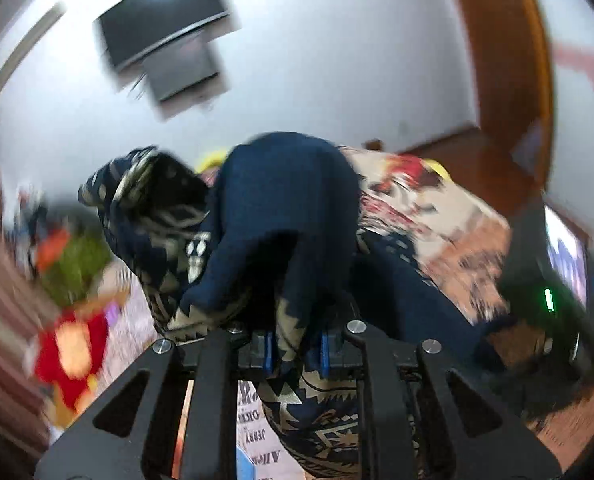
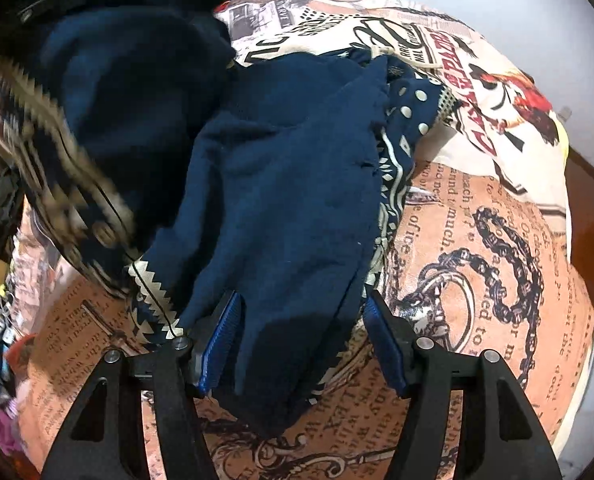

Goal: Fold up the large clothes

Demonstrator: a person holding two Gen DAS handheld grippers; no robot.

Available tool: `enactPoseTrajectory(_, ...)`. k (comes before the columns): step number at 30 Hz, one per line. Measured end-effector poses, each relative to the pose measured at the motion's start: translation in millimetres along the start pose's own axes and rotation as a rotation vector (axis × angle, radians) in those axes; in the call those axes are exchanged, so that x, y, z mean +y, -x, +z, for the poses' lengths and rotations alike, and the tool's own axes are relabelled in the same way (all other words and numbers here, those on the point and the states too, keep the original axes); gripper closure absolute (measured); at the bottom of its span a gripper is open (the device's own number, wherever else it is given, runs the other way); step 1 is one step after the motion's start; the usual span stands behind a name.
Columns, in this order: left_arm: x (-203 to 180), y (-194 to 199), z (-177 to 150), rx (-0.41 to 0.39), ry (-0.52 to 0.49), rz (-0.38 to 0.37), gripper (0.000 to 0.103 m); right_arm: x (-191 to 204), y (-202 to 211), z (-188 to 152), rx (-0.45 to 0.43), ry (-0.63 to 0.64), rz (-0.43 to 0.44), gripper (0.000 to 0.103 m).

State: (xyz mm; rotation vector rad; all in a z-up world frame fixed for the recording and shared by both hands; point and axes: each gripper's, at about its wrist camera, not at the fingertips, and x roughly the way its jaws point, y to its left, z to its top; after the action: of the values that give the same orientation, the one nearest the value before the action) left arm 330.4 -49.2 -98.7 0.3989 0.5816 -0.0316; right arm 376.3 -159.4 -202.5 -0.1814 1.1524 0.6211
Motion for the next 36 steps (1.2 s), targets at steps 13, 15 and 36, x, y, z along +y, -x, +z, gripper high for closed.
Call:
enactPoseTrajectory(13, -30.2, 1.5, -53.1, 0.123, -0.232, -0.057, 0.088, -61.1, 49.7, -13.0, -0.091, -0.162, -0.017, 0.042)
enactPoseTrajectory(15, -27.4, 2.6, -61.7, 0.145, -0.22, -0.076, 0.088, -63.0, 50.6, -10.0, -0.094, -0.175, 0.016, 0.041)
enactPoseTrajectory(36, 123.3, 21.1, -40.4, 0.194, 0.36, -0.222, 0.048, -14.6, 55.0, 5.5, -0.109, -0.092, 0.09, 0.041)
